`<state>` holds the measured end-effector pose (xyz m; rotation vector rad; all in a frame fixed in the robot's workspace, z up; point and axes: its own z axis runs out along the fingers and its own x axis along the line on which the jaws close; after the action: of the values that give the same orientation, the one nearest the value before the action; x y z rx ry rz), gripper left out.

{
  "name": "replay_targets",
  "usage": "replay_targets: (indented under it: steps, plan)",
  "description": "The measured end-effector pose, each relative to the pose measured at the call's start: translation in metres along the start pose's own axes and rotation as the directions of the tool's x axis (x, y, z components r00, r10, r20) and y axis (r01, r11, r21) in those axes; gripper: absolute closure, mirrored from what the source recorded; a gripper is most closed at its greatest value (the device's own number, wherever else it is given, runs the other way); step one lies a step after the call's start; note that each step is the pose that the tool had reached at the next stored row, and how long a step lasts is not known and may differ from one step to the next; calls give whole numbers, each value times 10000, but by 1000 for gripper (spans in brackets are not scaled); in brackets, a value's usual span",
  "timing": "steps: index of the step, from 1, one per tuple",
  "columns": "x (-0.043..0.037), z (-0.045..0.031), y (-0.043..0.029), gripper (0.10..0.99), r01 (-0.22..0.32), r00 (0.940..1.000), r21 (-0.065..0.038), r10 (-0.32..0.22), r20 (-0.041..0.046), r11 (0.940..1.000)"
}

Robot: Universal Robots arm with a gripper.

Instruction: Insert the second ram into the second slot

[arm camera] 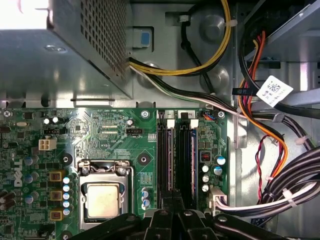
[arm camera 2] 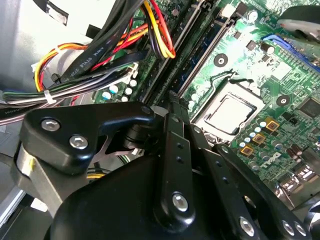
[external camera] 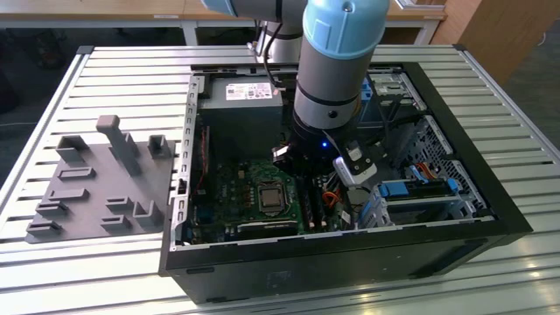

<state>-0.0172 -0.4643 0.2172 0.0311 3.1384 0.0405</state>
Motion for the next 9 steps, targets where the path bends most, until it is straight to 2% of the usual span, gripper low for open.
replay_targets:
  steps: [1, 4, 9]
  plan:
    - [-1, -16, 3, 980, 0, 10000, -20, 0, 5, 10000]
    - [0, -95, 2, 980, 1, 10000, 7, -1, -3, 10000]
    - [0, -151, 3, 980, 1, 10000, 8, -1, -20, 10000]
